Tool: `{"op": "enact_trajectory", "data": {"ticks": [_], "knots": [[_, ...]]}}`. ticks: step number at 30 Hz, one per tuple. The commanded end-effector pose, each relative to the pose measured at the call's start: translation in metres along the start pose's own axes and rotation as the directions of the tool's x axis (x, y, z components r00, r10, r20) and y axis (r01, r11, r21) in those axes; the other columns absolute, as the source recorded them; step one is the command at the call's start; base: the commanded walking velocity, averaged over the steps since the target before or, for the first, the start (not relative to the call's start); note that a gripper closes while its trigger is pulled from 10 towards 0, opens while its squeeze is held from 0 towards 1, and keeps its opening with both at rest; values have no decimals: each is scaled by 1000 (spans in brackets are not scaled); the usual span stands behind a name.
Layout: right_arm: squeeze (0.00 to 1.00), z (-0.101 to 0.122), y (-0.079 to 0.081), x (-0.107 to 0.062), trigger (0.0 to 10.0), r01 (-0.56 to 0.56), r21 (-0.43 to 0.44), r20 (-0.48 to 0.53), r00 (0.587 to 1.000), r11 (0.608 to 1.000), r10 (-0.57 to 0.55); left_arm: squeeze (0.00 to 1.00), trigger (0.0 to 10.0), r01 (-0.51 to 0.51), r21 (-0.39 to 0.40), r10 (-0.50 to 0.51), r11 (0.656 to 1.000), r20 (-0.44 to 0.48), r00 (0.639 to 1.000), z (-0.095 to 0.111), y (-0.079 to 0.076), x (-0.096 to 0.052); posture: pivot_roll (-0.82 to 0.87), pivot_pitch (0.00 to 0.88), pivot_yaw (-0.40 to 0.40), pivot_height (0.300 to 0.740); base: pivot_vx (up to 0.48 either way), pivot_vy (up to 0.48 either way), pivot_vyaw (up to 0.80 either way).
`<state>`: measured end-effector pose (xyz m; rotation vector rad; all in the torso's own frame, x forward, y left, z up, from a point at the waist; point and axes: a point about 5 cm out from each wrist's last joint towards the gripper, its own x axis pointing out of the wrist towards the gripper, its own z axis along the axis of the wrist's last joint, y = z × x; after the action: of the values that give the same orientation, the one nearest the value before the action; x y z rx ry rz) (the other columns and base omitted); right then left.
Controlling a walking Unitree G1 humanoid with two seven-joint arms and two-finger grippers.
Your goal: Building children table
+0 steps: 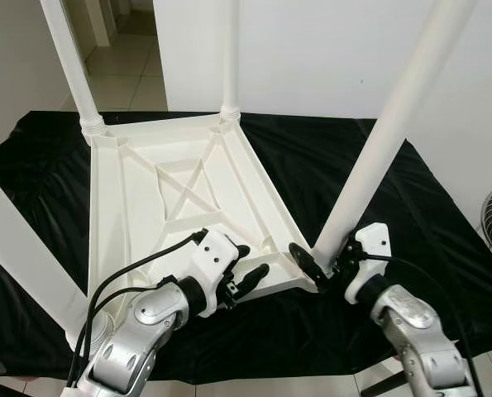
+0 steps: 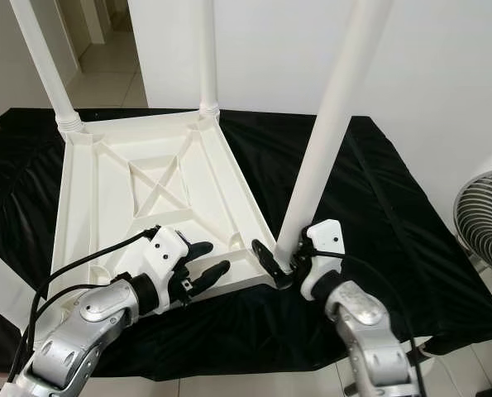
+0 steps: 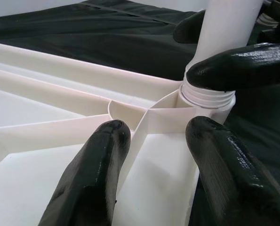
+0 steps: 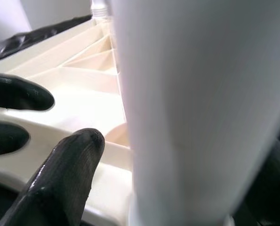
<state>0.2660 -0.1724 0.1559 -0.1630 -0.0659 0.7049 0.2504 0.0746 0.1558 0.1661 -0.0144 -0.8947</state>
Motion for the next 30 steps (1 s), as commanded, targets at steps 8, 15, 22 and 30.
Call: {"op": "enact_trajectory", "data": {"ticks": [8, 15, 22, 30], "knots": [[0, -11, -15, 7, 10000, -136, -56, -50, 990, 989, 133, 0, 10000, 62, -7, -62, 998, -4, 998, -3, -5, 1, -12, 45, -20, 740, 0, 0, 0], [0, -20, -23, 9, 0, -158, -47, -82, 985, 986, 153, 0, 10000, 51, 1, -51, 999, 1, 999, -1, -2, 0, 2, 46, -23, 740, 0, 0, 0], [0, -22, -24, 5, 0, -107, 2, -51, 993, 994, 107, 0, 10000, 48, 1, -48, 999, 13, 999, 1, -5, 4, 5, 48, -33, 740, 0, 0, 0], [0, -35, -18, 5, 0, 147, 36, -119, 983, 988, -142, 0, 10000, 55, 0, -55, 998, 15, 998, 0, -7, 6, -3, 52, -41, 740, 0, 0, 0]]}}
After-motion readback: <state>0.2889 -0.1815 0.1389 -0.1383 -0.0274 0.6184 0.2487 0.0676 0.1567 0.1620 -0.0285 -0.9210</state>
